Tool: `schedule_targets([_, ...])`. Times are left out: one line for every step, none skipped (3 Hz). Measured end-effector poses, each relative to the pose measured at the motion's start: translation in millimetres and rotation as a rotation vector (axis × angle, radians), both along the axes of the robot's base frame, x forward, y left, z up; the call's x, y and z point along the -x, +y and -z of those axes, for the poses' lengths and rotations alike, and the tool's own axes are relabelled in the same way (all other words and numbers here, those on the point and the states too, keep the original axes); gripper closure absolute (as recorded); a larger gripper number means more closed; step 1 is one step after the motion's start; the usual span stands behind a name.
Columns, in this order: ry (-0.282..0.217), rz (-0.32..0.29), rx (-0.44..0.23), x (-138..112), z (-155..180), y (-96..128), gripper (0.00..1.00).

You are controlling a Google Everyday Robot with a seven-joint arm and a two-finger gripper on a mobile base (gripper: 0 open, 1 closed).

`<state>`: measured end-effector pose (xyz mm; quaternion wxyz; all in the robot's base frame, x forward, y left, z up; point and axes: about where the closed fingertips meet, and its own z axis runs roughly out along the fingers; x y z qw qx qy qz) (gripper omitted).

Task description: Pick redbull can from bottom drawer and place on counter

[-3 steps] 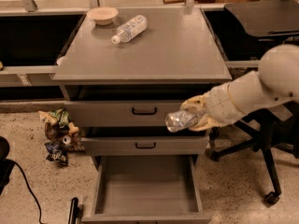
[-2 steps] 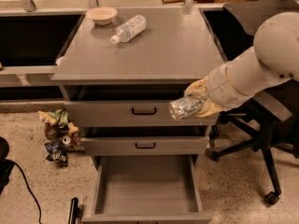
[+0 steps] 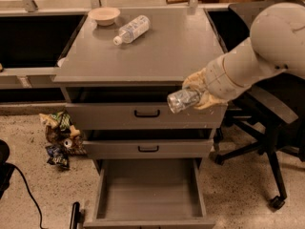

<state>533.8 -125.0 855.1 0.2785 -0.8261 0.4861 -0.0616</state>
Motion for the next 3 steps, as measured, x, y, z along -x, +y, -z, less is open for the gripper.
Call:
schedule_targets([-0.075, -0.078, -0.05, -51.8, -24.0, 26.0, 1.0])
schedule_targets([-0.171, -0.156, -0.116, -102.8, -66.4, 59.6, 1.0])
schedule_targets([-0.229, -0.142, -0.148, -114.6, -99.7, 58.5, 1.0])
